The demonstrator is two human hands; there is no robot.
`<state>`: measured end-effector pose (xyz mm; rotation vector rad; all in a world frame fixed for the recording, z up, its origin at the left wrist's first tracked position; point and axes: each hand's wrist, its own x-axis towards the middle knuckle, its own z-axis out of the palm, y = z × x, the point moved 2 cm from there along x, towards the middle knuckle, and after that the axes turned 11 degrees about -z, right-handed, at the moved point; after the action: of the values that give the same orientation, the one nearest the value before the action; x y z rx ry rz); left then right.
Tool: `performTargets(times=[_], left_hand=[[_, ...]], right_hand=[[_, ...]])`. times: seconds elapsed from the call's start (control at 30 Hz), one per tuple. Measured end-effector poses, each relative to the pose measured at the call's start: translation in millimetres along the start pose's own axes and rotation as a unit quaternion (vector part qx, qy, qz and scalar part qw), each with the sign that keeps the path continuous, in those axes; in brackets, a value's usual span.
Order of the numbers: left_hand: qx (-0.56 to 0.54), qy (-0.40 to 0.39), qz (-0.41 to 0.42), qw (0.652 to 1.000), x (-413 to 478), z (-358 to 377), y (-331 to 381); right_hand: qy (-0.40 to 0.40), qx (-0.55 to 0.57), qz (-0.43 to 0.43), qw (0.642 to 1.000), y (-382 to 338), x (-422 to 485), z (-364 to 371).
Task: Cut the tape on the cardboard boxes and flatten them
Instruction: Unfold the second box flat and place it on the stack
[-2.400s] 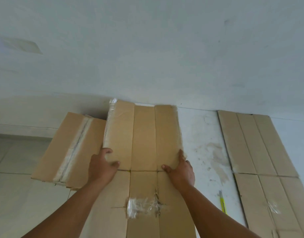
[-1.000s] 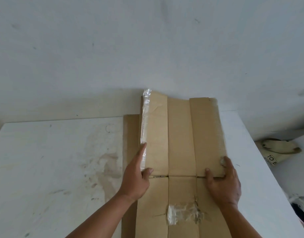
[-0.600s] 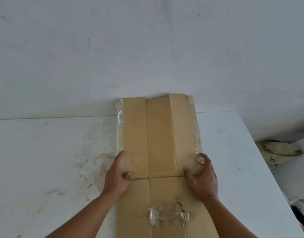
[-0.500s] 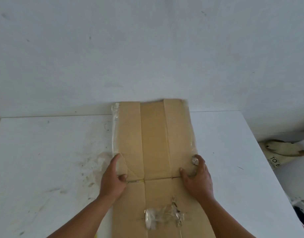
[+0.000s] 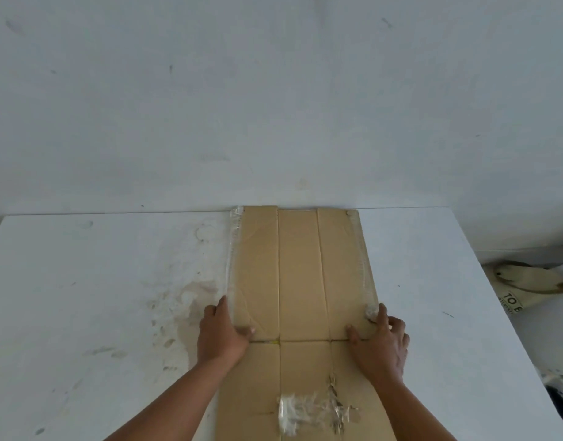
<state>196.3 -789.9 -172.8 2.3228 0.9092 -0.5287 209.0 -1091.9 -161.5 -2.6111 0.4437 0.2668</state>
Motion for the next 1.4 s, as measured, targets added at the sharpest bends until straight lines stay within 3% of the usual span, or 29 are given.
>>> performTargets(times=[0.1, 0.4, 0.67, 0.83, 0.9, 1.0, 1.13, 1.4], left_hand=[[0.003, 0.012, -0.006, 1.000, 0.8, 0.0, 4.4], [0.040, 0.045, 0.005, 0.998, -3.2, -13.5, -6.6], [0.078, 0.006, 0.011, 0.997, 2.2, -23.1, -5.5], [0.085, -0.017, 0.021, 0.996, -1.8, -23.6, 6.6], [0.067, 0.006, -0.014, 0.998, 6.3, -54.9, -30.1], [0.085, -0.055, 0.026, 0.994, 1.9, -39.6, -9.9], [0.058, -0.095, 0.058, 0.992, 3.2, -54.1, -23.2], [-0.050, -0.027, 0.052, 0.997, 34.4, -165.5, -161.0]], right_hand=[[-0.005, 0.033, -0.021, 0.999, -1.6, 5.3, -1.1], [-0.034, -0.015, -0.127, 0.991, -11.3, 2.5, 11.2], [-0.053, -0.038, -0.143, 0.988, -15.7, 5.6, 9.4], [-0.065, -0.057, -0.106, 0.991, -10.4, 10.5, 0.9], [-0.102, -0.078, -0.151, 0.980, -50.8, 2.2, 27.4], [-0.083, -0.161, -0.082, 0.980, -46.1, 3.3, 14.7], [-0.072, -0.223, -0.104, 0.967, -74.1, -3.9, 15.1], [-0.128, -0.120, -0.265, 0.948, -222.6, -65.1, 84.5]])
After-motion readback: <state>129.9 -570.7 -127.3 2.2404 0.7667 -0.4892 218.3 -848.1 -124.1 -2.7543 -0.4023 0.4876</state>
